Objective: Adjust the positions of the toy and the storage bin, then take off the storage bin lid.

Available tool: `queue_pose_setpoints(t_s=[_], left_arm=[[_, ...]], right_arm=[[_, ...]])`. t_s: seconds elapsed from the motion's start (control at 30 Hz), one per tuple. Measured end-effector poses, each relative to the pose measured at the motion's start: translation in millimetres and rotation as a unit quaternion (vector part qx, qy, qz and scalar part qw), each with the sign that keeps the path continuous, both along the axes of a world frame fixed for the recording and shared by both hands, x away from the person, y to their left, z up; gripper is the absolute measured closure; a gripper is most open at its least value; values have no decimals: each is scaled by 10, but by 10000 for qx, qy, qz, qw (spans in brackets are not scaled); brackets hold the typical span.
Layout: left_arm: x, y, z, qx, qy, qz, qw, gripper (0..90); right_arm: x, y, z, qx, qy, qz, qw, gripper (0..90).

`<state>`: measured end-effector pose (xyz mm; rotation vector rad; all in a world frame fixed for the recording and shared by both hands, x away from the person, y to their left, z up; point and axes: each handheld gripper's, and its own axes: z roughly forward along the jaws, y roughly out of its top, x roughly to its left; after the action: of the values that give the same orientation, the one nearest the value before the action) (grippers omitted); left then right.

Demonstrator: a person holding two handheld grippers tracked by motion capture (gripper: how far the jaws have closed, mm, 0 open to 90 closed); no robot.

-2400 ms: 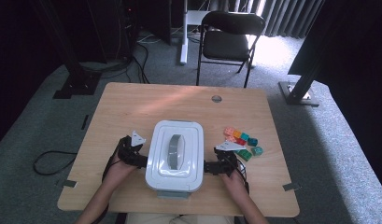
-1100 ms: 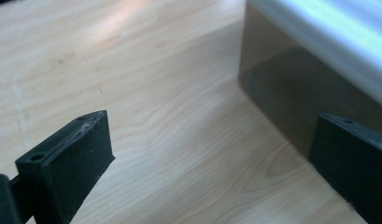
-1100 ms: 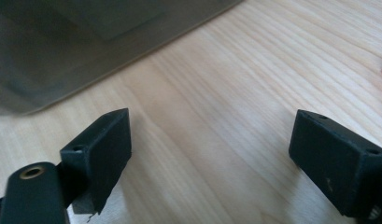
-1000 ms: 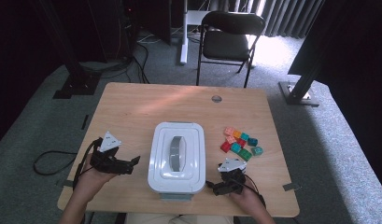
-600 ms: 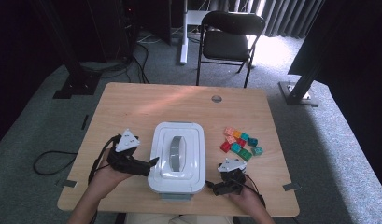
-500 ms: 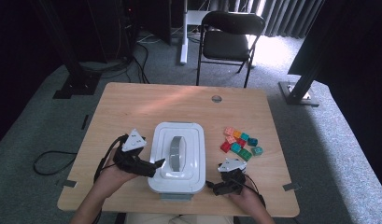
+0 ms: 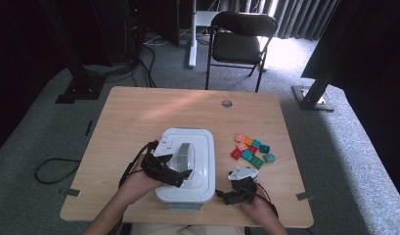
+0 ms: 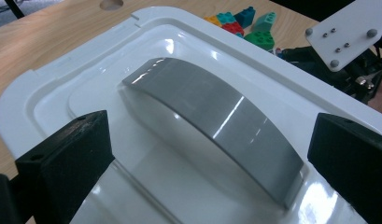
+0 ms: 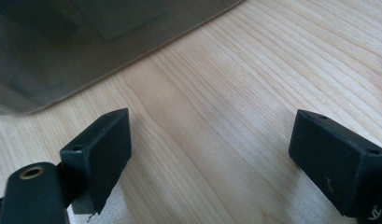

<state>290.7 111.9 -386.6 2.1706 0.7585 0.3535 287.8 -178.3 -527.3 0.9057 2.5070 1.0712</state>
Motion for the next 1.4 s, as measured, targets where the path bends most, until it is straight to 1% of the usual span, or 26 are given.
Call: queue_pose_setpoints(t_s=[0.13,0.2,0.23,0.3,0.33,0.37,0.43,0.5,0.6,0.63,0.7,0.73,0.77,0.83,0.87,0.9,0.93,1.0,1.07,1.13,1.27,1.4], left_arm=[[25,-68,-14,120,-11,41,9999,5],[42,-97,-20,191,31,40,9998,5],[46,-116,-26,227,39,4,9997,5],[58,-152,-38,289,33,8,9996,5],[58,-173,-45,343,38,-96,9994,5],[60,-183,-48,348,44,-134,9993,5],[64,-206,-53,354,41,-116,9993,5],[73,-224,-54,380,36,-5,9993,6],[81,-234,-46,428,23,82,9990,6],[77,-244,-49,452,12,90,9989,44],[75,-258,-63,480,9,93,9988,45],[73,-257,-64,445,23,47,9990,47],[71,-255,-62,426,35,21,9991,69],[65,-257,-64,417,31,39,9991,79],[65,-256,-67,384,68,61,9992,80],[63,-245,-66,281,132,28,9995,116],[63,-238,-70,231,155,30,9996,176],[60,-237,-73,185,185,54,9996,179],[66,-223,-72,110,234,56,9997,243],[77,-203,-71,47,254,107,9996,286],[81,-207,-67,24,282,152,9995,315],[71,-201,-66,-68,303,213,9993,352]], right_arm=[[-3,-2,1,-7,2,-3,10000,126],[-2,-2,1,-11,0,0,10000,126],[-2,-2,1,-11,-2,1,10000,127],[-2,-2,1,-11,-5,1,10000,127],[-2,-2,0,-7,-8,0,10000,127],[-2,-2,0,-7,-9,-1,10000,127],[-2,-2,0,-7,-8,-2,10000,126],[-3,-1,1,-6,-1,-3,10000,126],[-3,-2,1,-11,0,-3,10000,126],[-4,-2,1,-11,0,-8,10000,127],[-5,-1,1,-11,0,-12,10000,127],[-5,-1,1,-11,0,-15,10000,127],[-6,-1,1,-11,-2,-17,10000,127],[-7,-1,1,-11,-2,-21,10000,127],[-6,-1,1,-9,-7,-22,10000,127],[-6,-1,0,-7,-9,-22,10000,127],[-6,-1,0,-5,-11,-24,10000,127],[-8,0,0,-2,-7,-27,10000,127],[-8,0,0,-3,-3,-29,10000,127],[-9,-2,0,-4,-5,-30,10000,128],[-11,-3,0,-3,-5,-36,10000,128],[-12,-3,0,-3,-2,-38,10000,128]])
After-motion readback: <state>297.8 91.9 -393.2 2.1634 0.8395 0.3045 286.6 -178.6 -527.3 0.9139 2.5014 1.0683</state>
